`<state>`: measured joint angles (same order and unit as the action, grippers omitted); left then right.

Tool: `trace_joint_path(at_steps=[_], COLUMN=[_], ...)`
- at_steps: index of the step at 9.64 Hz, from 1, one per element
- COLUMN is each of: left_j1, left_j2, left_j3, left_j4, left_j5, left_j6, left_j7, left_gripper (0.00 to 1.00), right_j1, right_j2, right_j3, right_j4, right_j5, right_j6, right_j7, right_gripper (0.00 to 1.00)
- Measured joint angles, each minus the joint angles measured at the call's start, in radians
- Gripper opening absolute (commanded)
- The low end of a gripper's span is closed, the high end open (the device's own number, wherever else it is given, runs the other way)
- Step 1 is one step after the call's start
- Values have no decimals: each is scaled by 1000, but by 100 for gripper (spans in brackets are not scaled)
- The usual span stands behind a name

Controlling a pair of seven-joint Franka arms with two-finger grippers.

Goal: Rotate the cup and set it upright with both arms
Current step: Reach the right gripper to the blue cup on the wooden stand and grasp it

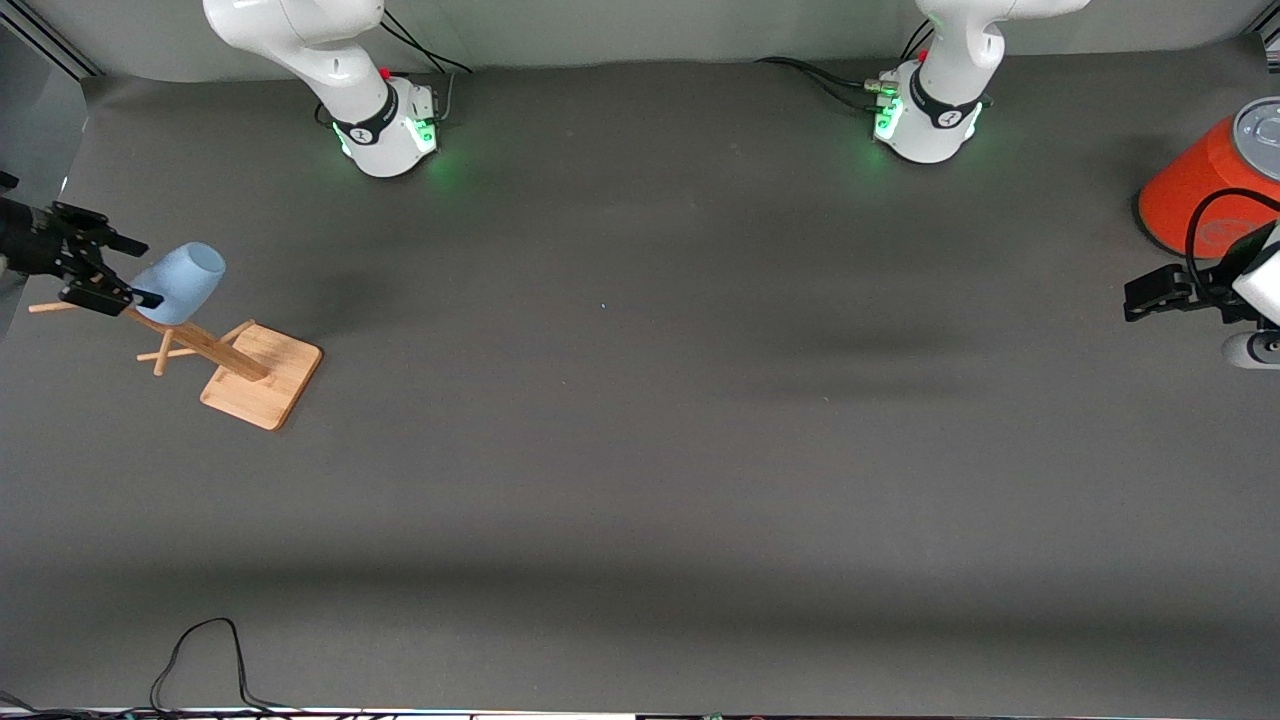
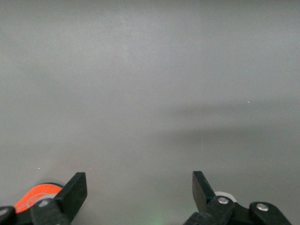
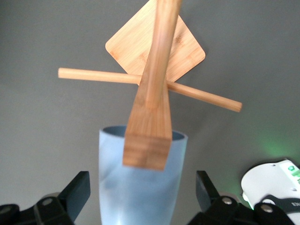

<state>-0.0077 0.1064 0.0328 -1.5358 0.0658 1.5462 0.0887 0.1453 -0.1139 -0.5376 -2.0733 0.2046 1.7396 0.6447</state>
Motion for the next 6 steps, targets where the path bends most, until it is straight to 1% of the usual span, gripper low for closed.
trace_joint_path(at_steps=[1,2,3,4,5,6], left_j1=[0,0,0,-1,-2,-3], left_j2=[0,0,0,0,0,2], left_j3=[0,0,-1,-3,-5,-5], left_j4=[0,0,0,0,0,0], left_j5=[0,0,0,0,0,0], left_j6=[0,0,0,-1,-5,-8], left_j7=[0,0,0,0,0,0], left_gripper=[100,100,100,100,100,100], right_j1=[0,0,0,0,0,0], right_j2=[0,0,0,0,0,0], right_j3=[-7,-14,-17,-17,-17,-18], right_j4=[-18,-27,-33,-37,-39,-39], right_j5=[21,29,35,48,61,65], right_j6=[12,15,22,26,26,26], right_j7=[1,1,1,2,2,4], right_gripper=[100,88,69,62,62,59])
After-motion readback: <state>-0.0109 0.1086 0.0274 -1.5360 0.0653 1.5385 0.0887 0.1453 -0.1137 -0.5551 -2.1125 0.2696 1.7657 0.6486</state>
